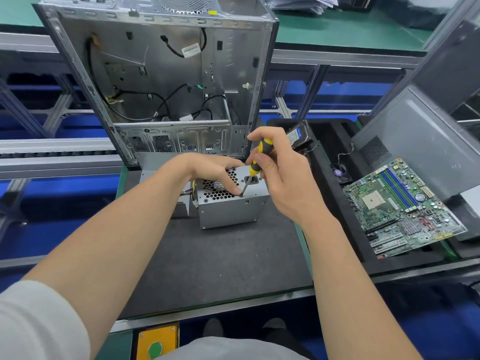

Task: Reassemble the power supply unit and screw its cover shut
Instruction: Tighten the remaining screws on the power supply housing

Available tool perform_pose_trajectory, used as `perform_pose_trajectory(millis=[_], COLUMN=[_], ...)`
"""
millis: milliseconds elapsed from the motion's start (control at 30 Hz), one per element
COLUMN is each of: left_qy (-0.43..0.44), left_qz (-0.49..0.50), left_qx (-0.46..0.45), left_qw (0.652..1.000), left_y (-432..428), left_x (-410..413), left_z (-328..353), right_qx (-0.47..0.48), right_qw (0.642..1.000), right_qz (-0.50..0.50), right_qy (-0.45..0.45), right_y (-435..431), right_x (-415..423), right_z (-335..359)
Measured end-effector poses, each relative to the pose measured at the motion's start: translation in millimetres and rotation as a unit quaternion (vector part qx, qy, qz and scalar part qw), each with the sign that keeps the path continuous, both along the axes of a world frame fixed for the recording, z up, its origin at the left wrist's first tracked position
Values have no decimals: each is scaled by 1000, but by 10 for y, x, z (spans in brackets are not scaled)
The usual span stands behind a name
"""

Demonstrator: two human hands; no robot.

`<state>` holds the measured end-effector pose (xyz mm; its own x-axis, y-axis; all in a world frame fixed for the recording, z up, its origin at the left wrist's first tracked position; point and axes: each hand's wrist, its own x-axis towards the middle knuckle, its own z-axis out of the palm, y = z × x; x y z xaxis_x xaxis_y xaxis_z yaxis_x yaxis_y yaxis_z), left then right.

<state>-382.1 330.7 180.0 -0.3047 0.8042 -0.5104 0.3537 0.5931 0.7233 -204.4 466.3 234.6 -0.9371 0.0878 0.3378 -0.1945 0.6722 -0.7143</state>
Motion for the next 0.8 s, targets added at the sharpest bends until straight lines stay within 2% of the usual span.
perform_pose_trajectory(millis=[267, 533, 667, 800], left_qy=[-6, -12, -27, -21], left_qz=[-11, 14, 3, -33], left_qx=[13, 0, 21, 27], left_qw=[1000, 1000, 999, 999], left_y=[1, 32, 41, 49], left_x=[-31, -45, -39, -54], left_z=[-35, -75, -69, -105], right_qx=[16, 82, -60, -138], right_qw=[999, 985, 998, 981], right_qz=[30, -139, -27, 123], right_qy=[-24, 57, 10, -56], right_y=[-21, -109, -99, 66], right_x=[-6, -141, -155, -81], right_z=[47, -1, -59, -97])
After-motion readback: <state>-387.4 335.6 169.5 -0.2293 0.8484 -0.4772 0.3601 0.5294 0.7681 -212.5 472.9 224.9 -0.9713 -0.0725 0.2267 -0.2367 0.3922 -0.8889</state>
